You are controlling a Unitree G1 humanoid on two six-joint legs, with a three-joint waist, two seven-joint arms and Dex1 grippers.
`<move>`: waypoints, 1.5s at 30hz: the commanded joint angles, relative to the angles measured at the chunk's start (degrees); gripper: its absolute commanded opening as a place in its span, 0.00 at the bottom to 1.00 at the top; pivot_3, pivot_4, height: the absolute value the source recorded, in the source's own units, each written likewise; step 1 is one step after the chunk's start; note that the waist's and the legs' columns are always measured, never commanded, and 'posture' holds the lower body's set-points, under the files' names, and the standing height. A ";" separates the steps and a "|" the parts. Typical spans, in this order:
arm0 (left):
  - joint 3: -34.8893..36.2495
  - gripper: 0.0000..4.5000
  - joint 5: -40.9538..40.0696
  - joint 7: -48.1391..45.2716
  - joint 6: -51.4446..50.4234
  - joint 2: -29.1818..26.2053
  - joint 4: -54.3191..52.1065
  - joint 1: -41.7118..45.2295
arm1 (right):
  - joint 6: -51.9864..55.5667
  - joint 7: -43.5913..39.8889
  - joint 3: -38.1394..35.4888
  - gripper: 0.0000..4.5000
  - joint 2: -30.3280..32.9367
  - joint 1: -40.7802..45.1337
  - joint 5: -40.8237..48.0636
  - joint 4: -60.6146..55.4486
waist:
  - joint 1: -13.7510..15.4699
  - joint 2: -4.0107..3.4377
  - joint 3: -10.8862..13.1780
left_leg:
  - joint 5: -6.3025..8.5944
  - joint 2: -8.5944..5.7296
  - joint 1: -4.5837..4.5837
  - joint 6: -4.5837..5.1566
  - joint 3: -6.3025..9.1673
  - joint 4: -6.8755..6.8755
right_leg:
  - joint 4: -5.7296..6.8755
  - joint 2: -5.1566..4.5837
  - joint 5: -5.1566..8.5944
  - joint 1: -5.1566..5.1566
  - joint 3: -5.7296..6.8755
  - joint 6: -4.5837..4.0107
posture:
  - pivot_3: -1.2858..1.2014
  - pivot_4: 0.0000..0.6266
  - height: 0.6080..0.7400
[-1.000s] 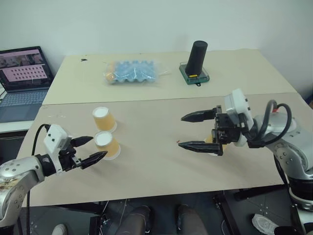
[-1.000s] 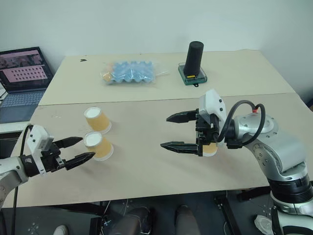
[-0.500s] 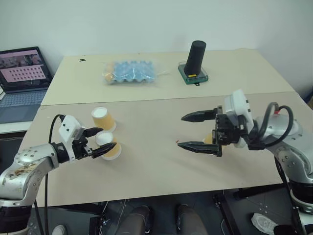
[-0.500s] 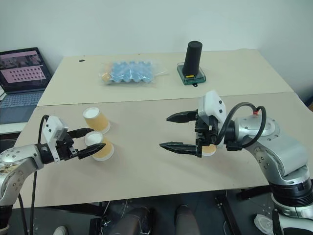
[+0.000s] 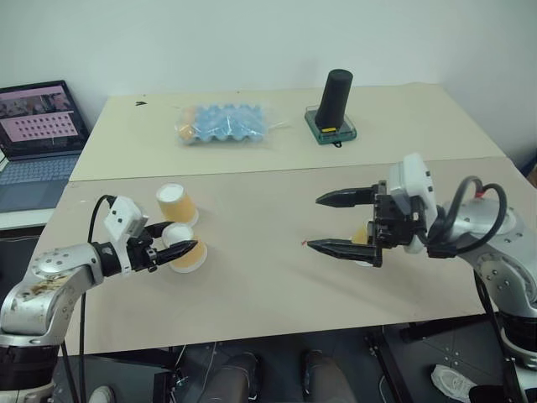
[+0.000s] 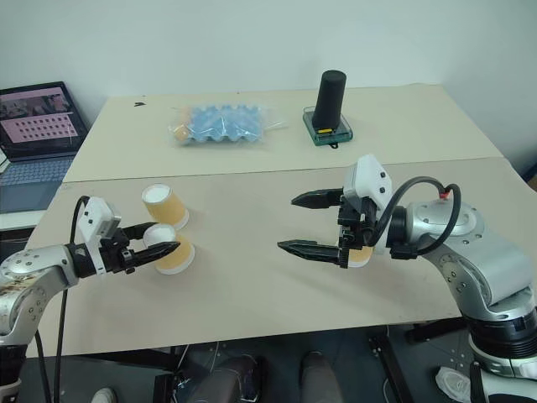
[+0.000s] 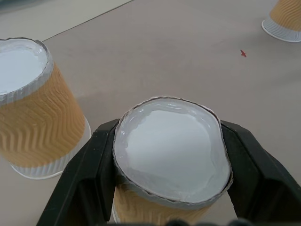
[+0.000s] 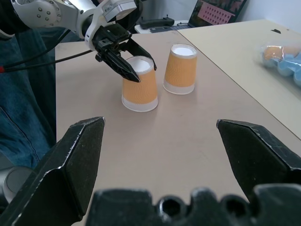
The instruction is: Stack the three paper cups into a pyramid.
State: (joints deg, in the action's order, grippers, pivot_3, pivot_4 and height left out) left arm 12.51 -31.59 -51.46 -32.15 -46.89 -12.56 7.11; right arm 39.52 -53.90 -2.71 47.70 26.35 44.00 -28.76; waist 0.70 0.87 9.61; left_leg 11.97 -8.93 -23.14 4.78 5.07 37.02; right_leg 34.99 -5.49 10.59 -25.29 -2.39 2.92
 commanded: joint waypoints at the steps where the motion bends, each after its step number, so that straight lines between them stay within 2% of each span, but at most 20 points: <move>1: -2.00 0.57 0.51 -1.48 1.72 0.39 -0.57 4.24 | -0.84 0.86 -1.96 1.00 0.35 -0.30 -0.47 -1.72 | 0.03 0.00 0.00 | 0.00 0.00 0.00 0.00 0.00 0.00 | 0.01 0.00 0.00 0.00 0.00 0.00 | 0.52 0.24 1.00; 8: -12.96 0.57 1.04 -5.89 1.34 7.23 3.25 19.82 | -0.62 3.17 -4.23 1.00 1.24 -1.61 -1.09 -2.74 | 0.87 0.03 -0.01 | 0.00 -0.10 -0.01 0.01 0.01 0.17 | 0.01 -0.02 -0.03 0.09 0.08 0.05 | 0.52 0.24 1.00; 13: -21.28 0.57 5.03 -11.30 4.99 14.45 13.02 30.35 | -0.16 5.89 -7.64 1.00 2.28 -3.11 -1.20 -3.89 | 0.99 0.05 -0.02 | -0.02 -0.10 -0.08 0.01 0.01 0.26 | 0.03 -0.01 -0.03 0.07 0.08 0.05 | 0.52 0.24 1.00; 17: -25.34 0.57 8.37 -15.08 9.75 19.24 21.43 34.69 | 0.18 7.62 -10.07 1.00 3.13 -4.91 -0.98 -5.19 | 0.41 0.05 -0.02 | -0.02 -0.07 -0.09 0.02 0.01 0.26 | 0.02 -0.02 -0.03 0.04 0.03 0.05 | 0.52 0.24 1.00; 28: -27.91 0.57 15.75 -18.57 22.18 34.61 47.32 46.73 | 1.93 14.34 -15.17 1.00 3.09 -10.92 0.95 -11.82 | 0.60 0.08 -0.01 | 0.11 -0.11 -0.35 0.24 0.02 0.77 | 0.03 -0.04 -0.12 0.07 0.05 0.22 | 0.52 0.24 1.00; 39: -27.89 0.57 21.30 -20.66 27.81 38.01 56.73 49.67 | 2.82 17.94 -17.89 1.00 3.55 -13.65 3.23 -14.81 | 0.60 0.09 0.00 | 0.11 -0.13 -0.34 0.27 0.02 0.84 | 0.05 -0.06 -0.16 0.14 0.05 0.28 | 0.52 0.24 1.00; 41: -27.78 0.79 21.98 -20.70 28.47 38.06 57.31 49.78 | 2.77 18.20 -17.93 1.00 3.50 -13.71 3.41 -14.82 | 0.56 0.10 -0.01 | 0.11 -0.14 -0.34 0.28 0.01 0.85 | 0.05 -0.05 -0.17 0.14 0.04 0.31 | 0.52 0.24 1.00; 43: -27.48 0.87 22.23 -20.95 28.69 38.11 57.58 49.87 | 2.73 18.43 -17.75 1.00 3.48 -13.59 3.40 -14.80 | 0.52 0.10 -0.01 | 0.11 -0.13 -0.32 0.28 0.02 0.85 | 0.06 -0.04 -0.17 0.15 0.04 0.31 | 0.52 0.24 1.00; 44: -27.24 0.98 22.33 -20.98 28.82 38.16 57.66 49.97 | 2.70 18.53 -17.60 1.00 3.44 -13.47 3.38 -14.72 | 0.50 0.10 -0.01 | 0.10 -0.13 -0.34 0.28 0.02 0.86 | 0.07 -0.04 -0.17 0.13 0.04 0.31 | 0.52 0.24 1.00; 45: -26.96 0.99 22.46 -20.98 29.00 38.21 57.62 50.10 | 2.60 18.54 -17.41 1.00 3.41 -13.36 3.24 -14.58 | 0.50 0.10 0.00 | 0.10 -0.13 -0.34 0.29 0.02 0.85 | 0.07 -0.04 -0.17 0.12 0.04 0.31 | 0.52 0.24 1.00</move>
State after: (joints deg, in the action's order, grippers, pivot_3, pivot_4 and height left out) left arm -15.57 -9.05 -72.08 -4.29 -8.95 45.94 55.92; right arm 42.39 -35.93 -18.67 50.45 12.45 46.51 -42.11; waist 1.20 0.97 9.61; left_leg 12.07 -9.06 -23.49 5.08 5.09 37.88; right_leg 35.05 -5.53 10.42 -25.18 -2.35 3.22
